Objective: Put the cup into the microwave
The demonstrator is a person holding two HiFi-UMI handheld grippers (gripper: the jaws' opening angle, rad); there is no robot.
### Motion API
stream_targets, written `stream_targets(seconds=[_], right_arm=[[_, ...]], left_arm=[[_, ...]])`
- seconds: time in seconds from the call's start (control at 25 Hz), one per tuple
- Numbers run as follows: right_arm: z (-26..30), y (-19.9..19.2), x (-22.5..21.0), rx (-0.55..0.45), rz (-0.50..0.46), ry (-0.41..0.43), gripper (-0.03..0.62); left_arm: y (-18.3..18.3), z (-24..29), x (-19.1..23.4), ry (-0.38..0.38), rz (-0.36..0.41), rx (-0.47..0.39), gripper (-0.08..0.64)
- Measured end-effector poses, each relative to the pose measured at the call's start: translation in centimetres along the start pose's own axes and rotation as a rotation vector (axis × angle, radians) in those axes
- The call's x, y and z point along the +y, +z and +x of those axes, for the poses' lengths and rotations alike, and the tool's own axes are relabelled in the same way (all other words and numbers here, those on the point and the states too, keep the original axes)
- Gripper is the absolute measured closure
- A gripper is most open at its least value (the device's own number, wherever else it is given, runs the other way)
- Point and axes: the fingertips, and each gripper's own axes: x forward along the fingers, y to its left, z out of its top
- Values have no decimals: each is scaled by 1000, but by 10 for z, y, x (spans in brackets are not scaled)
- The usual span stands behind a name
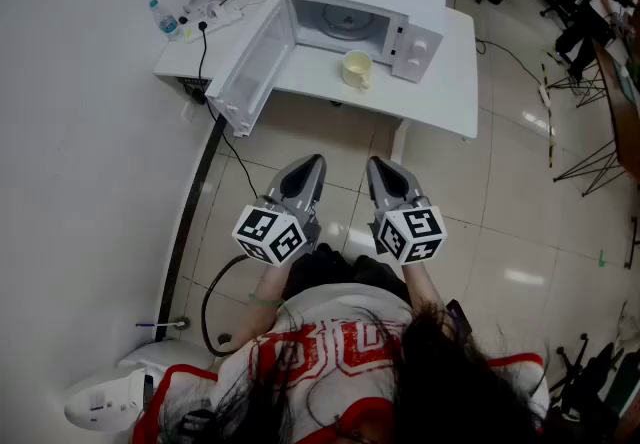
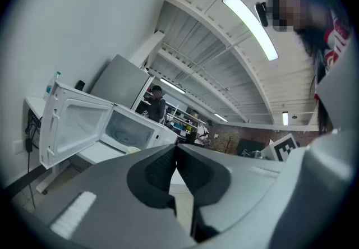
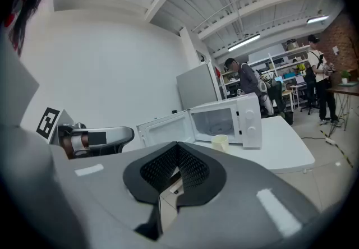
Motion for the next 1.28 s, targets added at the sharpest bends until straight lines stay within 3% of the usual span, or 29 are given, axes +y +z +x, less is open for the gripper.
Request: stream_targets(seconds=[0.68,1.28], right_arm=[[9,-1,-2,13,-1,-49,591],[45,1,-36,39,-16,-51,591]], left_arm=[[-8,5,7,-48,-24,30,563],[-3,56,15,-45,67,44,563]])
